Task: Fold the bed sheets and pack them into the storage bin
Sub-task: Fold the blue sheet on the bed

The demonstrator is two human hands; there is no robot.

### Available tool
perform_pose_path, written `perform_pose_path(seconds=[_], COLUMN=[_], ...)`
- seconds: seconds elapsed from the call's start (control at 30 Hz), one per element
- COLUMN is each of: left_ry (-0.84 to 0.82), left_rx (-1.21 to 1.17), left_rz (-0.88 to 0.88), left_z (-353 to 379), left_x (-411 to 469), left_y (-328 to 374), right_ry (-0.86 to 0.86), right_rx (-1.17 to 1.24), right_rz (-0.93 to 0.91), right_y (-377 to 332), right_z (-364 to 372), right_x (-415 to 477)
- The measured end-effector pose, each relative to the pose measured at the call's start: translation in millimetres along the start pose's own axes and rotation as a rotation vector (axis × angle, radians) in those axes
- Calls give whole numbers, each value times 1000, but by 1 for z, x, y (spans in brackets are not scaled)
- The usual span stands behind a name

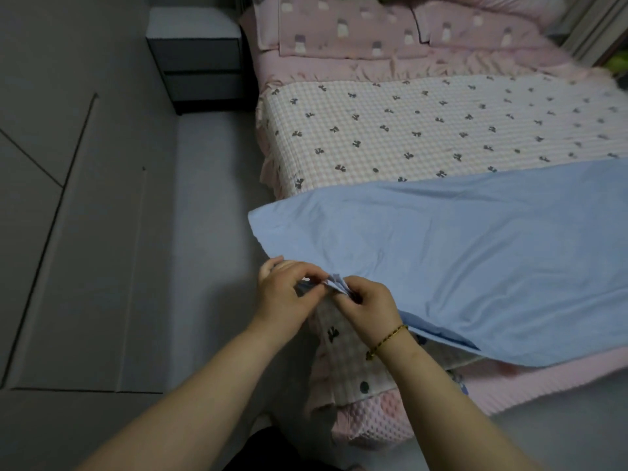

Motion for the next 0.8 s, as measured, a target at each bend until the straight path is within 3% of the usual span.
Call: perform_pose_path(seconds=[0.1,0.17,0.27,0.5,0.67,0.8], left_ry=[-93,-119,-149,-447,-426,-340], left_rx=[-116,-111,66,542,629,646], left_rz=[-153,-163,-160,-107,-133,-233], left_z=[5,6,7,24,22,24], left_x=[2,5,16,67,102,129], left_y=[-9,-19,-33,-65,-87,-100], right_ry=[43,79,114,341,604,720], right_rx=[45,87,162,359,462,560], right_rz=[-12,-23,2,137,315,364], right_y=[-1,-1,2,14,48,64], right_z=[-12,-20,-33,-67,-118,-154], right_x=[1,1,-1,2,-3,-8])
Point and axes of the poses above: each hand's wrist, its own x-axis towards the middle knuckle, its own z-axis out of the palm, y = z × x, the point moved 4 cm from there along x, towards the middle knuckle, and after that the axes turned 11 degrees about -x, right-handed, at the moved point
